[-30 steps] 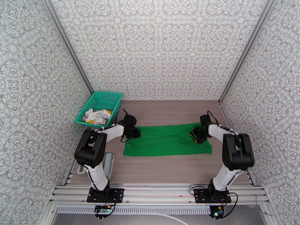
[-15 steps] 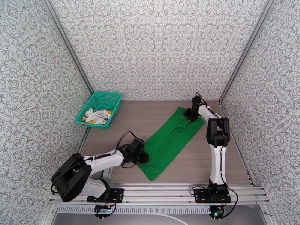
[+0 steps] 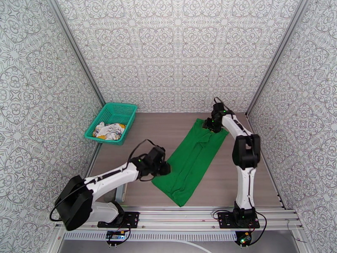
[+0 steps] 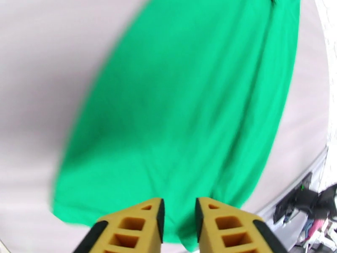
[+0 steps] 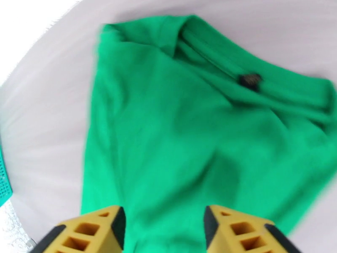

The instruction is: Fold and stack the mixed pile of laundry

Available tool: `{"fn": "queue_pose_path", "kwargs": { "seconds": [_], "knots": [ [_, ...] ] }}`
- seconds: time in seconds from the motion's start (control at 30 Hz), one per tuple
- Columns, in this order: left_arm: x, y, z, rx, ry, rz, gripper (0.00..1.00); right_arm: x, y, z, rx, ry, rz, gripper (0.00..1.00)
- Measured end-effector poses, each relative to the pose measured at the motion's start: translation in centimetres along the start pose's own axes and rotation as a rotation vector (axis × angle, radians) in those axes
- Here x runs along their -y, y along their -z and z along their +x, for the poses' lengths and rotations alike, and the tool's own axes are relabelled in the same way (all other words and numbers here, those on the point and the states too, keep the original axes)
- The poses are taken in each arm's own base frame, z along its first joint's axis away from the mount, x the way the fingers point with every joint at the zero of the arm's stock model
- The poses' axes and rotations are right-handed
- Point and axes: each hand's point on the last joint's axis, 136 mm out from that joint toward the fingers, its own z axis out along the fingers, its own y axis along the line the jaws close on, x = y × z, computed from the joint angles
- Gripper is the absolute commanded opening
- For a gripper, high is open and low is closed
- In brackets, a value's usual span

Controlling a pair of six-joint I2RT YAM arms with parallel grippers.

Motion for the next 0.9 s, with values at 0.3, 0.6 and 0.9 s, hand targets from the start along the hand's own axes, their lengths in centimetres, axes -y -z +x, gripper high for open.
{"fn": "queue_pose_path", "kwargs": {
  "seconds": [0.3,0.6,0.9],
  "knots": [
    [-3.0,-4.4,0.5,-0.145,-0.138,-0.069,0.06,5.3,-0.9,5.4,-0.064,-0.045,0.178,0.45],
    [-2.4,-5.5,3.1,-0.17,-0.188,-0.027,0.01,6.7,-5.8,4.8,-0.122,-0.037,0.256,0.41],
    [2.9,-6.0,8.7,-0.213,-0.204,0.086,0.01,4.8,-8.1,1.9,-0.132,0.012,0.22,0.41]
  ]
}}
